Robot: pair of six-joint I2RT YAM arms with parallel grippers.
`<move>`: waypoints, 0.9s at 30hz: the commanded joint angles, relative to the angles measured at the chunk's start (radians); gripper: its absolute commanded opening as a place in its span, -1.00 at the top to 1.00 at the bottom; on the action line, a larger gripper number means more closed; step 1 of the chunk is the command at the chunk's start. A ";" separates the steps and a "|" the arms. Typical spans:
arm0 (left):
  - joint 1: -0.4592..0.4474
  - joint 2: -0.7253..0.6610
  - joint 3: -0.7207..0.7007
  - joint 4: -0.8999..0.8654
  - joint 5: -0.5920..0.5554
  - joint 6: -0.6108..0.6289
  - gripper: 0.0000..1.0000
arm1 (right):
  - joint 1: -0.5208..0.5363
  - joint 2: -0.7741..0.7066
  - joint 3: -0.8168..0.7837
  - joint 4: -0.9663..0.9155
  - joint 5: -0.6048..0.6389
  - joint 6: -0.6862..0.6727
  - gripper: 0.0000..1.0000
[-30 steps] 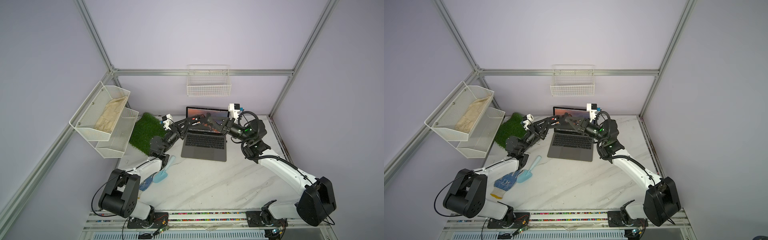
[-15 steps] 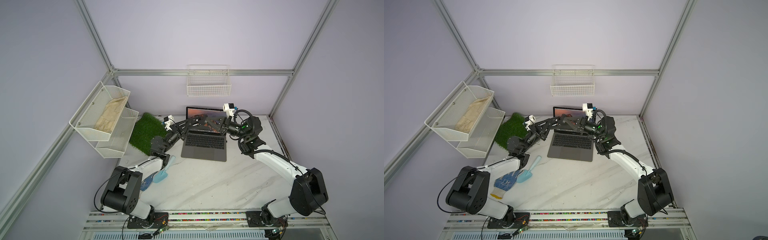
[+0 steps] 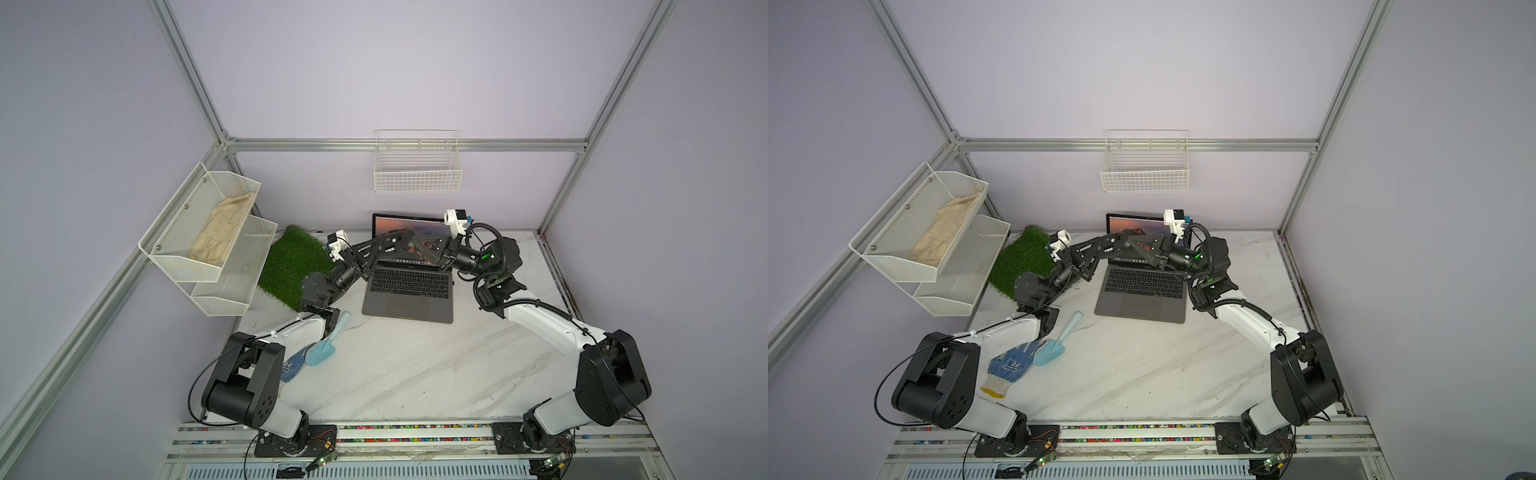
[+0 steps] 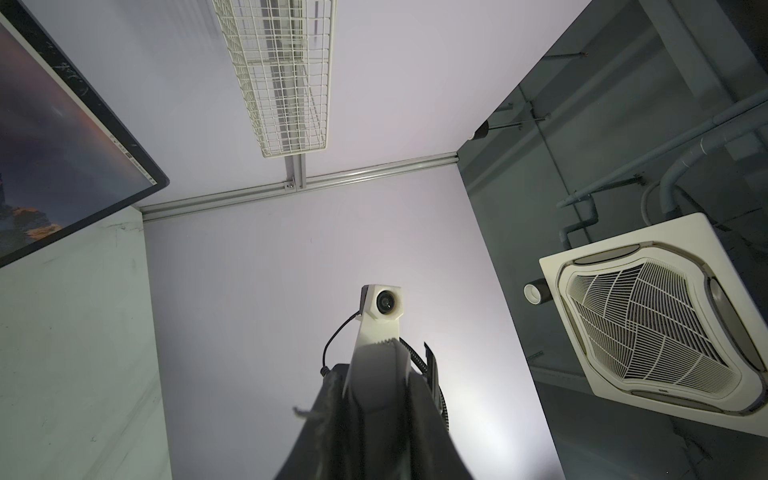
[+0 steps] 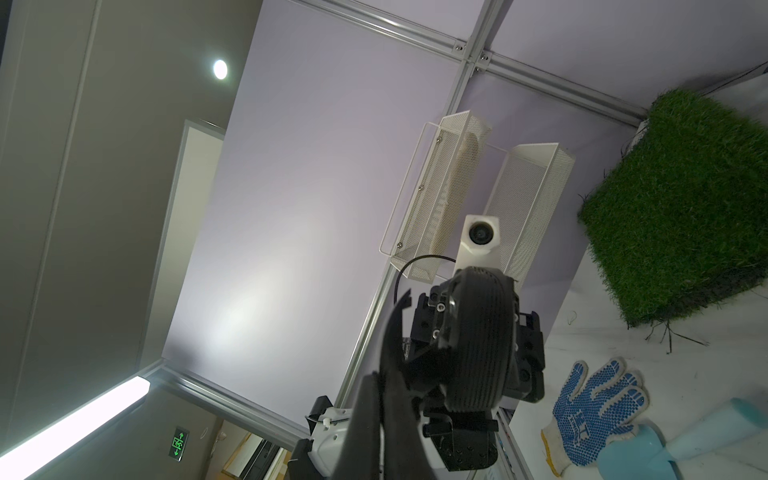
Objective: Insert the wireless mouse receiver into the laptop
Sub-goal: Close the lid on the mouse.
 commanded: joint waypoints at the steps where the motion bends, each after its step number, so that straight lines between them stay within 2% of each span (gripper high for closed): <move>1: 0.003 -0.009 0.023 0.069 -0.008 0.007 1.00 | 0.006 0.004 -0.013 0.042 -0.006 0.053 1.00; 12: 0.003 -0.015 0.022 0.066 -0.006 0.015 1.00 | 0.019 0.046 -0.008 0.065 0.017 0.066 1.00; 20: 0.003 -0.015 0.020 0.070 -0.005 0.019 1.00 | 0.023 0.072 -0.058 0.103 0.101 0.130 1.00; 27: 0.004 -0.020 0.019 0.073 0.001 0.019 1.00 | 0.021 0.082 -0.044 0.051 0.083 0.110 1.00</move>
